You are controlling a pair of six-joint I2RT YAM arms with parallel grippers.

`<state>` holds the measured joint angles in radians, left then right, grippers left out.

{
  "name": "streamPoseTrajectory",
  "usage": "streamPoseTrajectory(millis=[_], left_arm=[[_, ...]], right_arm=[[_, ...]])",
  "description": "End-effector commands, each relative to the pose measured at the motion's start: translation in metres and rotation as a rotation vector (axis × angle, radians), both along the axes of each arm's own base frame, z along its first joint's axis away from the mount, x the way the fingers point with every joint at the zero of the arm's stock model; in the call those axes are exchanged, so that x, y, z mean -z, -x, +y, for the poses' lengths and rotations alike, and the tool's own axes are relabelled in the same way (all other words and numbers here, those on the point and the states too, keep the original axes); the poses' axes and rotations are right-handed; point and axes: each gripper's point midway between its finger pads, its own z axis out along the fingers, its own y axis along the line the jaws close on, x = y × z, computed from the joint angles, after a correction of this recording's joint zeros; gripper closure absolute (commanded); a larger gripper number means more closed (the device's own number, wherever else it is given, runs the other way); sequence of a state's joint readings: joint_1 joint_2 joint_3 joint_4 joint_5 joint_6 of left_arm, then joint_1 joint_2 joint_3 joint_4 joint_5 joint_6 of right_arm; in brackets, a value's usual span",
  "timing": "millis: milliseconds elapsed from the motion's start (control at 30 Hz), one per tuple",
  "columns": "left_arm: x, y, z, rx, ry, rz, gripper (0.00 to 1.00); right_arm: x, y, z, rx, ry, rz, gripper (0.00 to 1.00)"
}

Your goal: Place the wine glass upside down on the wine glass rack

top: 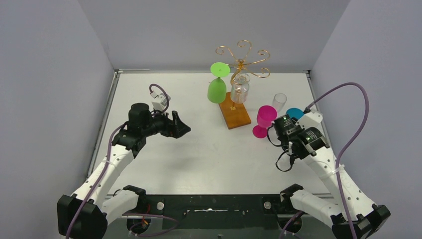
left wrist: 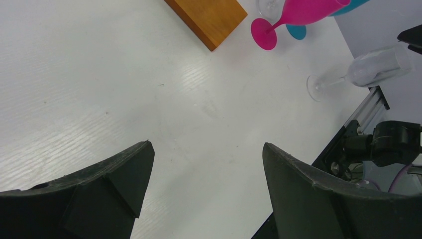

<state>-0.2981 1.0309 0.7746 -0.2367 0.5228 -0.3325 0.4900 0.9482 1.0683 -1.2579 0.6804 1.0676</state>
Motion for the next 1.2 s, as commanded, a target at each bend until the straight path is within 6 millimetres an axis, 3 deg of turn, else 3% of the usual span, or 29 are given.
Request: streamPoseTrajectory(millis=[0, 133, 400, 567, 700, 800, 967, 1167], left_arm=[[-0.014, -0.004, 0.003, -0.011, 0.003, -0.072, 0.20], [-0.014, -0.004, 0.004, -0.016, -0.001, -0.072, 0.20], [-0.014, -0.008, 0.006, -0.037, 0.000, -0.104, 0.23], [-0.021, -0.004, 0.007, -0.011, -0.002, -0.191, 0.23], [-0.028, 0.002, 0.005, 0.019, 0.009, -0.279, 0.24], [-0.026, 0.018, -0.009, 0.128, 0.045, -0.326, 0.24], [-0.045, 0.040, -0.030, 0.279, 0.116, -0.453, 0.26], [-0.055, 0.046, -0.033, 0.330, 0.037, -0.588, 0.26]], right_arm=[[0.013, -0.008, 0.009, -0.035, -0.032, 0.009, 0.58], [0.024, -0.012, 0.017, -0.053, -0.063, 0.018, 0.60], [0.031, -0.008, 0.017, -0.068, -0.070, 0.023, 0.77], [0.027, -0.007, 0.017, -0.107, -0.060, 0.019, 0.99], [0.016, -0.011, 0.028, -0.205, -0.080, -0.002, 1.00], [0.003, -0.012, 0.036, -0.287, -0.098, -0.017, 1.00], [-0.019, -0.010, 0.050, -0.430, -0.122, -0.053, 1.00], [-0.042, 0.001, 0.106, -0.806, -0.260, -0.096, 1.00]])
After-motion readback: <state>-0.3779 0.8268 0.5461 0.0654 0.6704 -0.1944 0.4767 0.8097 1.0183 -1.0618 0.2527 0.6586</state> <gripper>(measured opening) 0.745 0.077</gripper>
